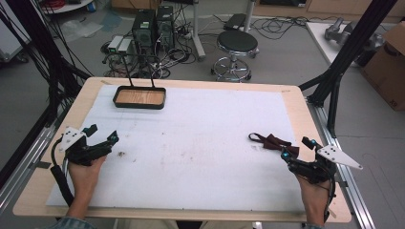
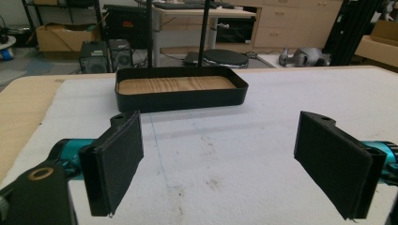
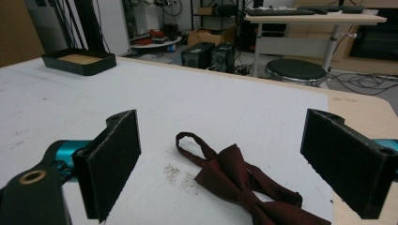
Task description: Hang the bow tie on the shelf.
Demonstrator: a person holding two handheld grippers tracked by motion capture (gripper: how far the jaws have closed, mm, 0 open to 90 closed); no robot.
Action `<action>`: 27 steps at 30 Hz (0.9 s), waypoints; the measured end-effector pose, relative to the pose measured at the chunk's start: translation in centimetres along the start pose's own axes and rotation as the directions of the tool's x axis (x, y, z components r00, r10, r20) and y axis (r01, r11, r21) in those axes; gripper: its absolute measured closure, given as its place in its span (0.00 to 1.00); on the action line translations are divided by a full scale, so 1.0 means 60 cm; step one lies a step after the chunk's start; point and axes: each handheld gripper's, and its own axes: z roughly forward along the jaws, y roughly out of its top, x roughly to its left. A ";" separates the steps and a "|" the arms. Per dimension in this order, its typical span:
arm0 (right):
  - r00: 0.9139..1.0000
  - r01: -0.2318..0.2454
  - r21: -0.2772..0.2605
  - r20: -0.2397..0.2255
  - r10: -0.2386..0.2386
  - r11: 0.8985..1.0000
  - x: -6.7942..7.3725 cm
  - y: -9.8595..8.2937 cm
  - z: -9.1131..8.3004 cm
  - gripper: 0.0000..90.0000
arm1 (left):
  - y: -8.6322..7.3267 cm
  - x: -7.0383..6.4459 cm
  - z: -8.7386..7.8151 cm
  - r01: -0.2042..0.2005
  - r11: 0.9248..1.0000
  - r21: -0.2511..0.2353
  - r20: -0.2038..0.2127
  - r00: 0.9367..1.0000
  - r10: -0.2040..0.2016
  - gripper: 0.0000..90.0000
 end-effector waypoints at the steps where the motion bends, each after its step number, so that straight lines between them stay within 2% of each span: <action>1: 1.000 0.004 0.003 0.000 -0.004 1.000 0.000 0.000 0.000 0.13 | 0.000 0.000 0.001 0.001 1.000 -0.003 0.000 1.000 -0.001 0.18; 21: 1.000 0.002 0.001 0.001 -0.002 1.000 0.001 0.000 0.000 0.13 | -0.001 0.001 -0.002 -0.002 1.000 -0.002 0.001 1.000 0.002 0.18; 27: 1.000 0.002 0.009 -0.013 -0.002 1.000 -0.003 -0.001 0.006 0.13 | -0.001 0.001 -0.002 -0.005 1.000 0.001 0.004 1.000 0.005 0.18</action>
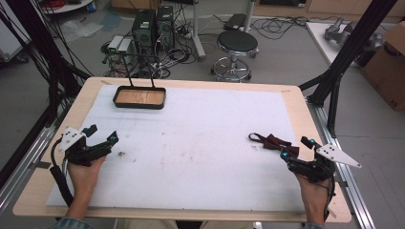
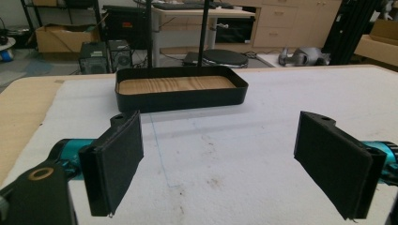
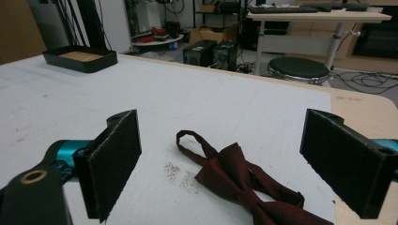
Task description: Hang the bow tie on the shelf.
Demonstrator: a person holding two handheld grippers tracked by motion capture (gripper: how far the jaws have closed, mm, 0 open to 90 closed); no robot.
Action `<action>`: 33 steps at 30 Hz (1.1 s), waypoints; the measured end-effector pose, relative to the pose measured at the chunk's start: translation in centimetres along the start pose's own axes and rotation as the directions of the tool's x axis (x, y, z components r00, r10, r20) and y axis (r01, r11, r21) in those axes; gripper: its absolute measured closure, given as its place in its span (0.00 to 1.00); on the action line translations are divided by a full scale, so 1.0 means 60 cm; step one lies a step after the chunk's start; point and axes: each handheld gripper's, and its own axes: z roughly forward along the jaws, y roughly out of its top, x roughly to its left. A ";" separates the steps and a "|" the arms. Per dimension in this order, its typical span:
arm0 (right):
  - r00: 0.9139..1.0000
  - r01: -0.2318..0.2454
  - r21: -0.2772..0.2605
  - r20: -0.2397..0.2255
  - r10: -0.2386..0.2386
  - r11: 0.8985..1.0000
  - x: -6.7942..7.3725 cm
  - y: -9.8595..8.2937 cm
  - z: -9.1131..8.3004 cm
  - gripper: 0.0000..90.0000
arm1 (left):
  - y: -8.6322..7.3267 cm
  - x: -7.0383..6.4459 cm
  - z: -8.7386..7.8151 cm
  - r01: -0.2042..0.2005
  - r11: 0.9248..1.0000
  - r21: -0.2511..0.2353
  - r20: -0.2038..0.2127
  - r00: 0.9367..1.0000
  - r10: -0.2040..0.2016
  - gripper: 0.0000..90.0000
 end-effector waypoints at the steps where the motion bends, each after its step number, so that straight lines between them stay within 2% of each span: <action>1: 1.000 0.000 0.000 0.000 0.000 1.000 0.000 0.000 0.000 0.13 | 0.000 0.000 0.000 0.000 1.000 0.000 -0.002 1.000 0.000 0.18; 9: 1.000 0.020 0.002 -0.006 -0.020 1.000 -0.012 0.001 0.012 0.16 | 0.000 0.000 0.000 -0.002 1.000 -0.001 -0.003 1.000 0.002 0.18; 13: 0.999 0.043 0.018 -0.009 -0.043 0.999 -0.019 0.003 0.021 0.16 | 0.000 -0.001 0.001 -0.002 1.000 0.001 -0.002 1.000 0.002 0.18; 16: 0.997 0.076 0.053 -0.012 -0.075 0.996 -0.026 0.005 0.035 0.18 | -0.001 -0.001 0.002 -0.004 1.000 0.004 -0.001 1.000 0.004 0.18; 23: 0.992 0.116 0.104 -0.069 -0.109 0.988 -0.040 0.000 0.062 0.23 | -0.001 -0.001 0.003 -0.005 1.000 0.006 -0.001 1.000 0.005 0.18; 28: 0.990 0.118 0.146 -0.097 -0.105 0.982 -0.052 -0.008 0.073 0.24 | -0.001 -0.002 0.004 -0.006 1.000 0.007 0.000 1.000 0.006 0.18; 33: 0.992 0.083 0.160 -0.110 -0.066 0.984 -0.064 -0.014 0.082 0.25 | -0.001 -0.003 0.005 -0.008 1.000 0.010 0.000 1.000 0.008 0.18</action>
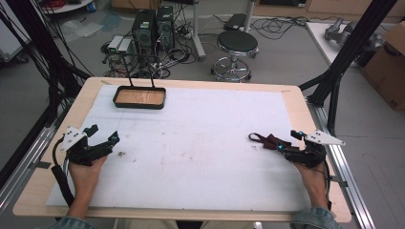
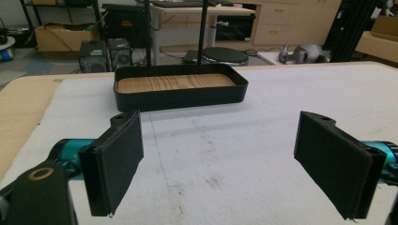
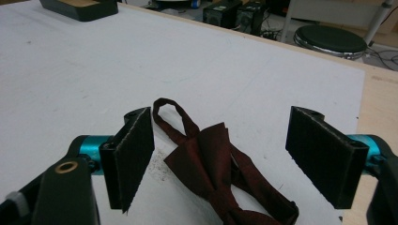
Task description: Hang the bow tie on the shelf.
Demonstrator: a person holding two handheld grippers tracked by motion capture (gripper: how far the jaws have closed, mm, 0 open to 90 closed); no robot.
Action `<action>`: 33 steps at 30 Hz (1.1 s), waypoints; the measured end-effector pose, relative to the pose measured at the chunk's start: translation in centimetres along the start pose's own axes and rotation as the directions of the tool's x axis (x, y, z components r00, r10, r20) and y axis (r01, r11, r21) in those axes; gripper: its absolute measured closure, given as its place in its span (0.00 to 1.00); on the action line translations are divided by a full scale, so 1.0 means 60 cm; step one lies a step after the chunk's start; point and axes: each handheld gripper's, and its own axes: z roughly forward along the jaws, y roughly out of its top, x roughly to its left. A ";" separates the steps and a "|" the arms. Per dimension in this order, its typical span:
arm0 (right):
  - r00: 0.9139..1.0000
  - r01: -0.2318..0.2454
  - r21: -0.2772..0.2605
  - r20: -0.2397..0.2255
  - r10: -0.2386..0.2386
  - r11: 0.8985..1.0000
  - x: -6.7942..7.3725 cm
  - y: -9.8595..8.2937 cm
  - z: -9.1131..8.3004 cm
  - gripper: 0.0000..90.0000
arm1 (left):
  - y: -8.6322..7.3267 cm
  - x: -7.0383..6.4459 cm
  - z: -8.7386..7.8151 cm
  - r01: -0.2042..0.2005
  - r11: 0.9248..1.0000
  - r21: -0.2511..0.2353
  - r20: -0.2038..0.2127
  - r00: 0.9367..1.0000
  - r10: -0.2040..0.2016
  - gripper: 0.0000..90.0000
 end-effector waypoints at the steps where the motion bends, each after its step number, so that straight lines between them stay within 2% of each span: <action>1: 1.000 0.006 0.014 -0.001 -0.006 1.000 -0.006 -0.003 0.004 0.26 | 0.000 0.000 0.000 0.000 1.000 0.000 -0.001 1.000 0.000 0.18; 9: 0.999 0.025 0.072 -0.031 -0.023 0.997 -0.014 -0.012 0.016 0.30 | -0.001 -0.001 0.002 -0.001 1.000 0.003 0.002 1.000 0.001 0.18; 11: 0.999 0.023 0.101 -0.031 -0.020 0.995 -0.014 -0.015 0.021 0.30 | 0.000 -0.001 0.002 -0.004 1.000 0.002 0.001 1.000 0.004 0.18; 20: 0.999 0.030 0.131 -0.037 -0.025 0.991 -0.019 -0.020 0.029 0.32 | -0.001 -0.001 0.003 -0.002 1.000 0.005 0.004 1.000 0.001 0.18; 25: 0.998 0.049 0.166 -0.051 -0.041 0.985 -0.017 -0.024 0.036 0.35 | -0.001 -0.001 0.003 -0.003 1.000 0.010 0.004 1.000 0.003 0.18; 28: 0.998 0.064 0.205 -0.037 -0.057 0.977 -0.016 -0.027 0.042 0.38 | -0.001 -0.002 0.004 -0.002 1.000 0.010 0.006 1.000 0.002 0.18; 29: 0.998 0.060 0.217 -0.047 -0.051 0.974 -0.017 -0.030 0.045 0.38 | -0.001 -0.002 0.004 -0.002 1.000 0.009 0.004 1.000 0.002 0.18; 33: 0.998 0.059 0.222 -0.043 -0.050 0.973 -0.020 -0.031 0.047 0.40 | -0.001 -0.001 0.003 -0.003 1.000 0.010 0.005 1.000 0.003 0.18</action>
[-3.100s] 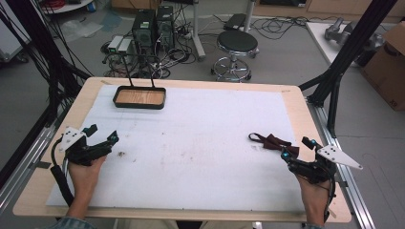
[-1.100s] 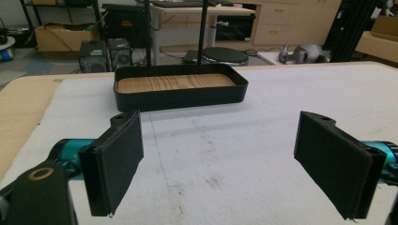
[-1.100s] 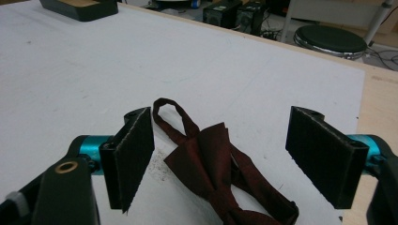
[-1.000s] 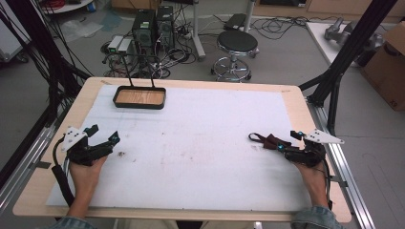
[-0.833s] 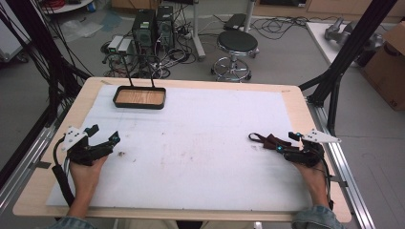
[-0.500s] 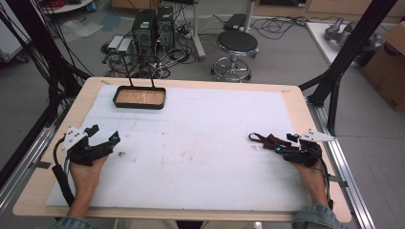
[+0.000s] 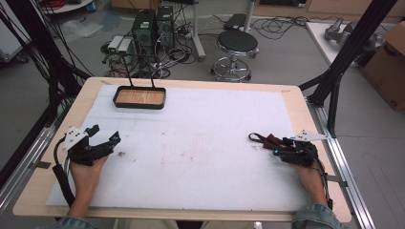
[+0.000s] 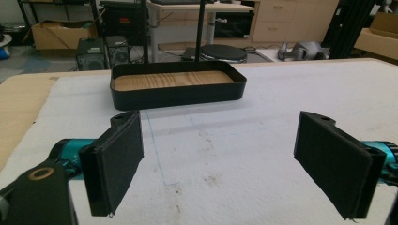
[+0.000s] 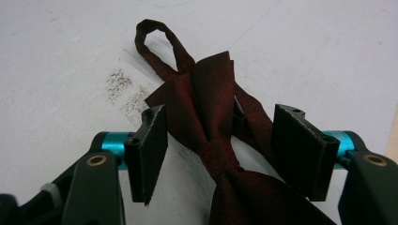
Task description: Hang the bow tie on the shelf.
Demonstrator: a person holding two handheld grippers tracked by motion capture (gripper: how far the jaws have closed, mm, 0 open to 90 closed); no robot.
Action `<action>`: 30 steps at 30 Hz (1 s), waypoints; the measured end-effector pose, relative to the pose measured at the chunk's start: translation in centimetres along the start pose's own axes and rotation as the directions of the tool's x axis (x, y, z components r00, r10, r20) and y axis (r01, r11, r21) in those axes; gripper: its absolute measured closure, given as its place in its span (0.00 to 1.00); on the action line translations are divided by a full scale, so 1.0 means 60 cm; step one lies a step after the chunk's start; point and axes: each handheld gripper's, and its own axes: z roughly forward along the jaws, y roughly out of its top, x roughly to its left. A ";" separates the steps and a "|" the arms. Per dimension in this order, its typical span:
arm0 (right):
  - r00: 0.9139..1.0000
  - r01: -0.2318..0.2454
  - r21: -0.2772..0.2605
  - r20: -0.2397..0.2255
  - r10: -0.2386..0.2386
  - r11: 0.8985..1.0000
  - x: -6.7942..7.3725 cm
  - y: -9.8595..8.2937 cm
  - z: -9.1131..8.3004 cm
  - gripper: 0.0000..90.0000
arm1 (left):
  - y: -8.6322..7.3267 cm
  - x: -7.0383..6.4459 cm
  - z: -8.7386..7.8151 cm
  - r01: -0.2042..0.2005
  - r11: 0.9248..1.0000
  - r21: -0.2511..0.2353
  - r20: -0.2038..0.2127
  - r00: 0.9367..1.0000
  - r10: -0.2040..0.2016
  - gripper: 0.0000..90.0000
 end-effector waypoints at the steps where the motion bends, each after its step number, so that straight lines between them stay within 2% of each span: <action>1: 1.000 0.002 -0.001 0.003 -0.002 1.000 0.000 0.000 0.000 0.41 | 0.000 0.000 0.001 0.003 1.000 -0.001 0.002 1.000 -0.003 0.18; 10: 1.000 0.022 0.022 0.000 -0.022 1.000 0.004 0.000 0.002 0.49 | 0.000 -0.001 0.001 0.002 1.000 0.003 0.000 1.000 -0.002 0.18; 15: 0.998 0.065 0.049 0.007 -0.066 0.997 0.012 0.002 0.002 0.60 | 0.000 -0.001 0.001 0.003 1.000 0.003 0.000 1.000 -0.003 0.18; 18: 0.997 0.073 0.051 0.006 -0.073 0.996 0.014 0.003 0.001 0.68 | 0.000 -0.001 0.001 0.002 1.000 0.004 0.001 1.000 -0.002 0.18; 19: 0.997 0.073 0.051 0.006 -0.073 0.996 0.014 0.003 0.001 0.68 | 0.000 -0.001 0.000 0.001 1.000 0.003 0.000 1.000 -0.001 0.18; 20: 0.997 0.078 0.051 0.003 -0.079 0.996 0.016 0.004 -0.001 0.74 | 0.000 -0.001 0.000 0.002 1.000 0.002 0.001 1.000 -0.002 0.18; 21: 0.997 0.078 0.051 0.003 -0.079 0.996 0.016 0.004 -0.001 0.74 | 0.000 -0.001 0.000 0.002 1.000 0.002 0.001 1.000 -0.002 0.18; 23: 0.996 0.085 0.042 0.019 -0.086 0.995 0.018 0.006 -0.006 0.81 | 0.000 -0.001 0.001 0.002 1.000 0.004 0.002 1.000 -0.002 0.18; 28: 0.995 0.091 0.030 0.023 -0.092 0.995 0.022 0.008 -0.010 0.84 | 0.000 -0.002 0.002 0.001 1.000 0.005 0.004 1.000 -0.001 0.18; 30: 0.994 0.102 0.001 0.044 -0.102 0.995 0.026 0.012 -0.018 0.84 | -0.001 -0.002 0.002 0.002 1.000 0.004 0.004 1.000 -0.002 0.18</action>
